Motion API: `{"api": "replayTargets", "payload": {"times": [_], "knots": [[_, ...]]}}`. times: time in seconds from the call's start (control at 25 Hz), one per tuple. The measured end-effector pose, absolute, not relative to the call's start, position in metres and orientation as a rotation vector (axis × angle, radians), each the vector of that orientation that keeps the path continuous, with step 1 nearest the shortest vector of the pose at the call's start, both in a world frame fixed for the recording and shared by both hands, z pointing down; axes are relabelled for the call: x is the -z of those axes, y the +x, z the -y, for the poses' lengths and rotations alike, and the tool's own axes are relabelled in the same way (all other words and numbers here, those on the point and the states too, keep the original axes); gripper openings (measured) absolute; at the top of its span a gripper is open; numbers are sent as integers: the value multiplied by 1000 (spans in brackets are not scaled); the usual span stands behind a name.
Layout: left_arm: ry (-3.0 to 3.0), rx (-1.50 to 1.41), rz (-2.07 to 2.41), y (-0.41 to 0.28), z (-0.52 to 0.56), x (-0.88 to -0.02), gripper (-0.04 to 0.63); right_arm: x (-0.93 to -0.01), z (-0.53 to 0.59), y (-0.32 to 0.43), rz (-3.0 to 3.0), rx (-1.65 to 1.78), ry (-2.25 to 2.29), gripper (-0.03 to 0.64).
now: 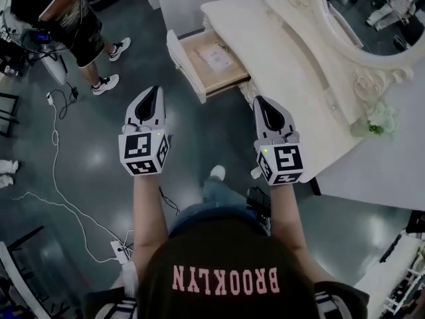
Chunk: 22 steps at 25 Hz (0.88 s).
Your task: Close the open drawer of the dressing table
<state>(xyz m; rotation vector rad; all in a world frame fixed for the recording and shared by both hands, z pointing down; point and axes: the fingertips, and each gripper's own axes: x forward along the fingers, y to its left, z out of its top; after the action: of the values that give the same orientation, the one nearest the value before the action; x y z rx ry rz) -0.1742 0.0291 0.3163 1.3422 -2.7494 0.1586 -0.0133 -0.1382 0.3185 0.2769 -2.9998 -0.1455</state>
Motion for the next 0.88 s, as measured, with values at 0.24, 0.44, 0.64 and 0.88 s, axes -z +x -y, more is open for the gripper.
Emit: {"api": "replayTargets", "payload": {"times": [0.24,0.44,0.64,0.88], "knots": [[1352,-185,2725,-206,5,-328,5,-326,171,-46,3000,114,293,-3],[1362,-212,2720,-231,19,-325,5,-327,192,-66,3010,59,329,-3],[1399,-193,2681,-257,38,-335,5,-331,210,-83,2997,70,378,-3],[1534,-193,2577,-296,67,-348,5,-335,231,-103,2955,33,540,-3]]}}
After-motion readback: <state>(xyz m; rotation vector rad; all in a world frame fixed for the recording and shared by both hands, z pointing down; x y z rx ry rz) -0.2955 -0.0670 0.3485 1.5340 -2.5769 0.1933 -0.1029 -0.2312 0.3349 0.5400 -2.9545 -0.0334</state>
